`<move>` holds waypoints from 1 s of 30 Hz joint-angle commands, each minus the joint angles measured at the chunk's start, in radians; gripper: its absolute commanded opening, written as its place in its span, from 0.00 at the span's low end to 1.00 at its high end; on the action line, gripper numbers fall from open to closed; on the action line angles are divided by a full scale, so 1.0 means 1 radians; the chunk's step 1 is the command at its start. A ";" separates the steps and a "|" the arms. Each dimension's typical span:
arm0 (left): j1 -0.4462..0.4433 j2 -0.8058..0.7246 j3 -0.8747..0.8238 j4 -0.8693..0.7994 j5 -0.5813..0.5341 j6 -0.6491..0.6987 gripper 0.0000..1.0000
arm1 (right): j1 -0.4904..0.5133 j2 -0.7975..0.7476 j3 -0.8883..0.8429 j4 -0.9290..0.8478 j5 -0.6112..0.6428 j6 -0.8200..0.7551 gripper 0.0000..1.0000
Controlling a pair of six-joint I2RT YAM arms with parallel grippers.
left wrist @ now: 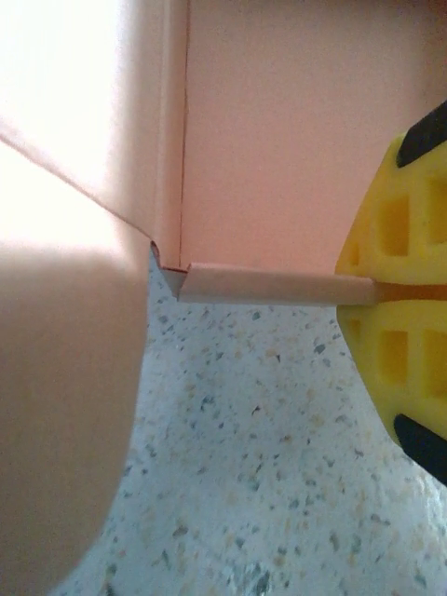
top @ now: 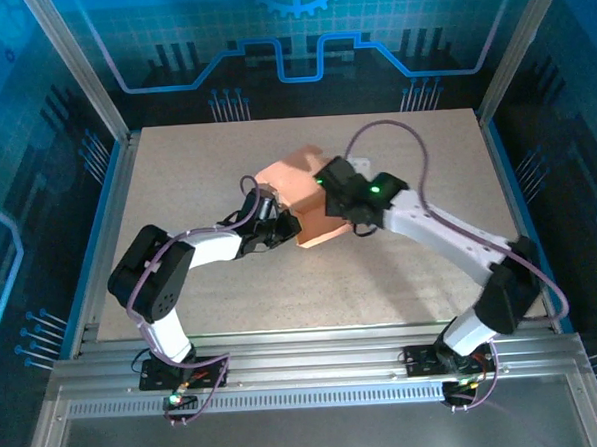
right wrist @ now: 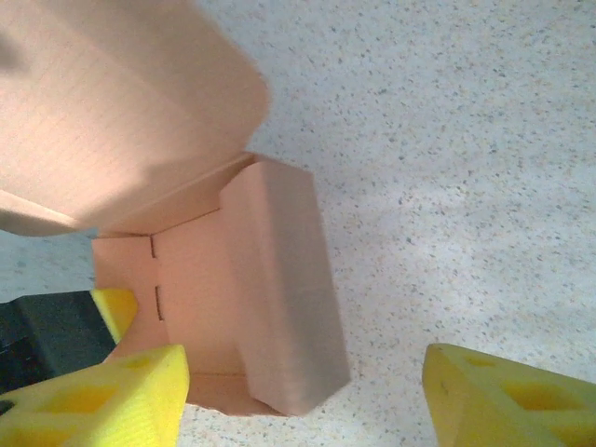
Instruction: Fold the paper box
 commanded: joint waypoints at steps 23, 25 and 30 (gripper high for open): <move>0.040 -0.069 -0.011 0.054 0.232 0.153 0.06 | -0.455 0.109 -0.578 0.932 -1.101 0.125 0.48; 0.034 -0.062 -0.005 0.052 0.226 0.154 0.06 | -0.437 0.129 -0.572 0.992 -1.148 0.147 0.48; 0.020 -0.061 0.005 0.033 0.197 0.163 0.05 | -0.407 0.184 -0.560 1.125 -1.250 0.199 0.48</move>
